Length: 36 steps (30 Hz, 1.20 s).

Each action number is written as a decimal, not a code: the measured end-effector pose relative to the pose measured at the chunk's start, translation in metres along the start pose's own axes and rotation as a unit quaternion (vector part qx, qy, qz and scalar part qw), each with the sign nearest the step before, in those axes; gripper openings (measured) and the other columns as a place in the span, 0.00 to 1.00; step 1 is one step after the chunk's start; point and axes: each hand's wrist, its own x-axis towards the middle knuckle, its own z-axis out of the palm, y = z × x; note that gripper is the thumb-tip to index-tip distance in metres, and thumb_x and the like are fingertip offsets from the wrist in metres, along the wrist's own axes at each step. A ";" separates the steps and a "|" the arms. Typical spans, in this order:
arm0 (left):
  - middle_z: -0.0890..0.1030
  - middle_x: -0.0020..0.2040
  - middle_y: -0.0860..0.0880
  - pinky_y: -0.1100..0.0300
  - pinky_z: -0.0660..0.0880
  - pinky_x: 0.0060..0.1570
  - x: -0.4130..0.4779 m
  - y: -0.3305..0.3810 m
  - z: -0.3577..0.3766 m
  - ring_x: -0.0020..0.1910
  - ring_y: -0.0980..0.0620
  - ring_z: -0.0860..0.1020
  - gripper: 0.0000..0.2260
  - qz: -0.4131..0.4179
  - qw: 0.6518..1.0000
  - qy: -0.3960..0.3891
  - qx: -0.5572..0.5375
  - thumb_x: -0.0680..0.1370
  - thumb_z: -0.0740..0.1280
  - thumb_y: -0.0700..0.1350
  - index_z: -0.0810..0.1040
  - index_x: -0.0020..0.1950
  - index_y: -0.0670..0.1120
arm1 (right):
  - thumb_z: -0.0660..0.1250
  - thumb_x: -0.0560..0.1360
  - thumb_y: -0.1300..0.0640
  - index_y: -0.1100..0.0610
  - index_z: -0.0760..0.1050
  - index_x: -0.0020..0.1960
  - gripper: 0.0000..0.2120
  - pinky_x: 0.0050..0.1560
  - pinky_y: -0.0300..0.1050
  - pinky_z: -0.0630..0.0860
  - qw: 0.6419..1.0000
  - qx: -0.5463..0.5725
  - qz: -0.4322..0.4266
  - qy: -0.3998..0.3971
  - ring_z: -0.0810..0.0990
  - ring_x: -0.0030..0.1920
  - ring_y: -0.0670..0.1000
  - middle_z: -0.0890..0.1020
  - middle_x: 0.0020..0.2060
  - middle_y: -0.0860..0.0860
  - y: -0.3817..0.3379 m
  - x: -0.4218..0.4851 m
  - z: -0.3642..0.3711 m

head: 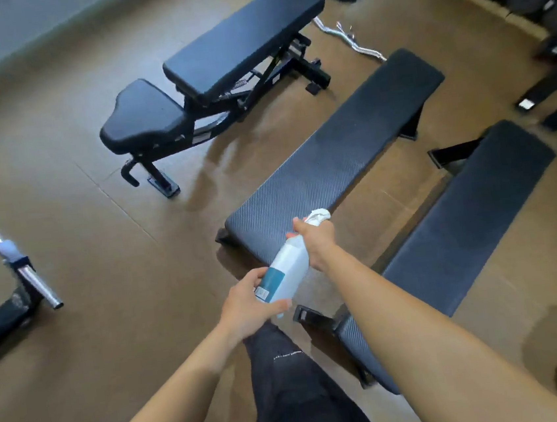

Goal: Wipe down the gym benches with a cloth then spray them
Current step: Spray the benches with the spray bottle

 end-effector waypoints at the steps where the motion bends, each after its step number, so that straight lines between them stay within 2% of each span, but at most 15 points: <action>1: 0.79 0.57 0.60 0.63 0.77 0.54 0.018 0.011 -0.014 0.58 0.57 0.79 0.32 0.006 1.000 -0.008 0.016 0.65 0.82 0.55 0.75 0.66 0.57 | 0.73 0.77 0.60 0.58 0.71 0.51 0.11 0.33 0.49 0.80 1.000 0.007 0.005 0.016 0.85 0.30 0.52 0.82 0.39 0.55 -0.010 0.012 0.009; 4: 0.79 0.56 0.60 0.66 0.75 0.48 0.065 0.040 -0.047 0.54 0.59 0.79 0.31 0.018 0.997 -0.043 0.062 0.66 0.81 0.56 0.75 0.66 0.56 | 0.73 0.77 0.60 0.59 0.72 0.51 0.10 0.32 0.49 0.81 0.998 0.032 0.019 0.042 0.85 0.30 0.51 0.83 0.38 0.55 -0.040 0.041 0.029; 7: 0.79 0.56 0.60 0.59 0.78 0.53 0.102 0.065 -0.067 0.52 0.60 0.79 0.34 0.017 0.995 -0.058 0.082 0.64 0.80 0.61 0.75 0.67 0.56 | 0.73 0.77 0.63 0.57 0.71 0.47 0.10 0.32 0.50 0.82 0.995 0.084 0.028 0.037 0.86 0.33 0.52 0.83 0.41 0.57 -0.071 0.063 0.043; 11: 0.80 0.59 0.57 0.58 0.78 0.56 0.149 0.095 -0.085 0.53 0.58 0.79 0.33 0.047 0.989 -0.073 0.121 0.67 0.81 0.56 0.74 0.69 0.54 | 0.71 0.76 0.68 0.57 0.70 0.43 0.11 0.29 0.46 0.80 0.987 0.128 0.020 0.091 0.84 0.28 0.51 0.81 0.37 0.58 -0.106 0.086 0.052; 14: 0.78 0.61 0.56 0.62 0.78 0.55 0.179 0.118 -0.098 0.54 0.57 0.79 0.33 0.076 0.982 -0.107 0.135 0.68 0.81 0.54 0.73 0.70 0.52 | 0.70 0.75 0.69 0.58 0.70 0.43 0.11 0.26 0.44 0.78 0.980 0.152 0.004 0.130 0.83 0.26 0.50 0.80 0.37 0.59 -0.132 0.096 0.055; 17: 0.79 0.59 0.56 0.72 0.73 0.47 0.201 0.136 -0.112 0.53 0.62 0.78 0.32 0.107 0.975 -0.147 0.130 0.69 0.81 0.54 0.74 0.69 0.51 | 0.72 0.76 0.65 0.58 0.71 0.48 0.10 0.26 0.45 0.79 0.972 0.194 -0.017 0.135 0.85 0.29 0.52 0.81 0.39 0.56 -0.155 0.099 0.060; 19: 0.79 0.60 0.55 0.72 0.74 0.47 0.213 0.144 -0.121 0.54 0.61 0.78 0.32 0.115 0.971 -0.168 0.126 0.69 0.81 0.54 0.73 0.70 0.51 | 0.74 0.76 0.62 0.57 0.71 0.48 0.11 0.28 0.46 0.80 0.967 0.208 -0.024 0.144 0.85 0.31 0.54 0.81 0.40 0.56 -0.167 0.100 0.066; 22: 0.79 0.60 0.56 0.70 0.74 0.49 0.234 0.154 -0.137 0.53 0.64 0.77 0.33 0.129 0.964 -0.194 0.125 0.68 0.82 0.54 0.73 0.70 0.52 | 0.72 0.77 0.61 0.59 0.71 0.44 0.10 0.31 0.47 0.80 0.961 0.196 -0.044 0.192 0.84 0.28 0.54 0.80 0.39 0.58 -0.180 0.103 0.080; 25: 0.77 0.58 0.58 0.74 0.71 0.46 0.259 0.166 -0.164 0.53 0.64 0.77 0.32 0.147 0.951 -0.238 0.134 0.68 0.82 0.53 0.74 0.69 0.52 | 0.70 0.78 0.62 0.59 0.70 0.40 0.11 0.34 0.47 0.80 0.946 0.191 -0.058 0.254 0.83 0.28 0.55 0.78 0.34 0.58 -0.192 0.102 0.099; 27: 0.75 0.54 0.61 0.76 0.70 0.42 0.274 0.175 -0.186 0.50 0.66 0.75 0.29 0.157 0.941 -0.266 0.139 0.69 0.82 0.51 0.73 0.65 0.54 | 0.70 0.78 0.62 0.60 0.71 0.42 0.09 0.34 0.46 0.80 0.939 0.200 -0.061 0.273 0.84 0.29 0.54 0.79 0.36 0.58 -0.202 0.099 0.116; 29: 0.75 0.53 0.62 0.75 0.69 0.42 0.289 0.181 -0.207 0.49 0.67 0.75 0.28 0.168 0.934 -0.284 0.136 0.69 0.82 0.51 0.73 0.64 0.55 | 0.71 0.78 0.63 0.61 0.73 0.48 0.07 0.33 0.47 0.81 0.935 0.217 -0.068 0.272 0.85 0.29 0.55 0.81 0.42 0.58 -0.214 0.096 0.137; 31: 0.77 0.55 0.59 0.70 0.71 0.45 0.302 0.187 -0.226 0.50 0.63 0.77 0.30 0.178 0.927 -0.301 0.135 0.68 0.82 0.53 0.74 0.67 0.52 | 0.72 0.77 0.63 0.60 0.73 0.51 0.08 0.31 0.46 0.80 0.929 0.227 -0.072 0.283 0.85 0.29 0.56 0.81 0.45 0.57 -0.226 0.095 0.155; 34: 0.78 0.60 0.55 0.65 0.76 0.52 0.321 0.200 -0.247 0.56 0.57 0.77 0.33 0.186 0.918 -0.320 0.145 0.68 0.82 0.54 0.74 0.70 0.51 | 0.70 0.78 0.62 0.62 0.73 0.50 0.06 0.31 0.45 0.81 0.919 0.212 -0.066 0.327 0.84 0.28 0.52 0.81 0.40 0.57 -0.238 0.095 0.173; 36: 0.78 0.62 0.54 0.65 0.75 0.51 0.332 0.212 -0.257 0.58 0.56 0.76 0.34 0.197 0.910 -0.330 0.156 0.68 0.82 0.54 0.74 0.70 0.51 | 0.70 0.78 0.60 0.62 0.74 0.48 0.06 0.34 0.47 0.82 0.909 0.214 -0.055 0.352 0.84 0.28 0.52 0.82 0.39 0.57 -0.243 0.097 0.179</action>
